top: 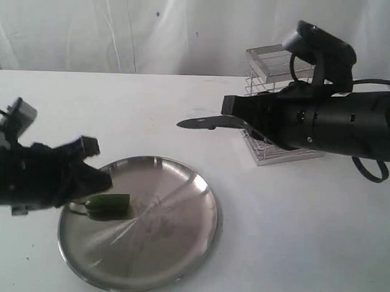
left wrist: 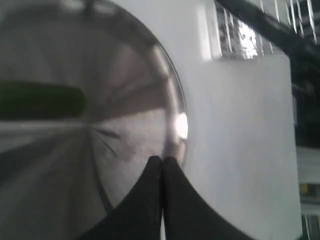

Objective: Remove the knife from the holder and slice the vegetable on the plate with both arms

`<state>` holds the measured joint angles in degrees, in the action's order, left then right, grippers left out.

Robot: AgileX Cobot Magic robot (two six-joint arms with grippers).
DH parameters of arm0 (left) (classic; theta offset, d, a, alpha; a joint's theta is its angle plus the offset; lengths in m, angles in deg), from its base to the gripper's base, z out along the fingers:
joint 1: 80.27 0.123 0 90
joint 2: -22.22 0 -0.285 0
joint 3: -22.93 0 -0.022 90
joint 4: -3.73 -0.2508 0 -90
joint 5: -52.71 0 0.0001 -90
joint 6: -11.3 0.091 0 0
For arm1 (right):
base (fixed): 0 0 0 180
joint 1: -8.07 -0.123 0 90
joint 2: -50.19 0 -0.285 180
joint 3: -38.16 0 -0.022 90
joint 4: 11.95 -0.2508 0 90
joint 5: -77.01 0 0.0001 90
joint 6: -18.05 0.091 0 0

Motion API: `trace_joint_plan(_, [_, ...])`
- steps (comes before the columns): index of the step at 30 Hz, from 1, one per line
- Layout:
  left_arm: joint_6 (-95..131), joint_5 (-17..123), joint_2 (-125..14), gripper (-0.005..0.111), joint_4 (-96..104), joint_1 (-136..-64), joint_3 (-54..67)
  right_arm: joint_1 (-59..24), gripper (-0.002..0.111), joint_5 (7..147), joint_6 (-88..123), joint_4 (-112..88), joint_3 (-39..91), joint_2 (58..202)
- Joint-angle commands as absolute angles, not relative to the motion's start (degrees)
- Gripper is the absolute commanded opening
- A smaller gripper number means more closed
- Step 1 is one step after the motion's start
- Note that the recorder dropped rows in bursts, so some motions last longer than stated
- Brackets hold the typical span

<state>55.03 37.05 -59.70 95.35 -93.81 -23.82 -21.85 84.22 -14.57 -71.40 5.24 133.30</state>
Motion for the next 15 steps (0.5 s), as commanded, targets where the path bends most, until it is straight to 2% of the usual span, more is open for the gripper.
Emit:
trace_joint_plan(1, [67.5,33.8,-60.6,0.0,103.7,-96.9,-26.7,-26.6,0.0,81.5,-15.0,-71.6,5.5,132.8])
trace_joint_plan(3, [67.6,35.4,-60.6,0.0,103.7,-97.0,-26.7,-29.6,0.0,77.5,-15.0,-71.6,5.5,132.8])
trace_joint_plan(6, [67.9,25.7,-62.3,0.0,103.7,-97.3,-25.5,-34.2,0.0,75.7,-14.5,-71.6,5.5,133.4])
trace_joint_plan(10, [68.1,27.9,-64.6,0.0,103.7,-100.4,-24.2,-38.5,0.0,71.1,-14.1,-71.6,5.5,134.5])
trace_joint_plan(15, [67.6,26.9,-64.8,0.0,103.7,-100.4,-23.7,-40.9,0.0,68.5,-12.5,-71.8,5.5,134.9])
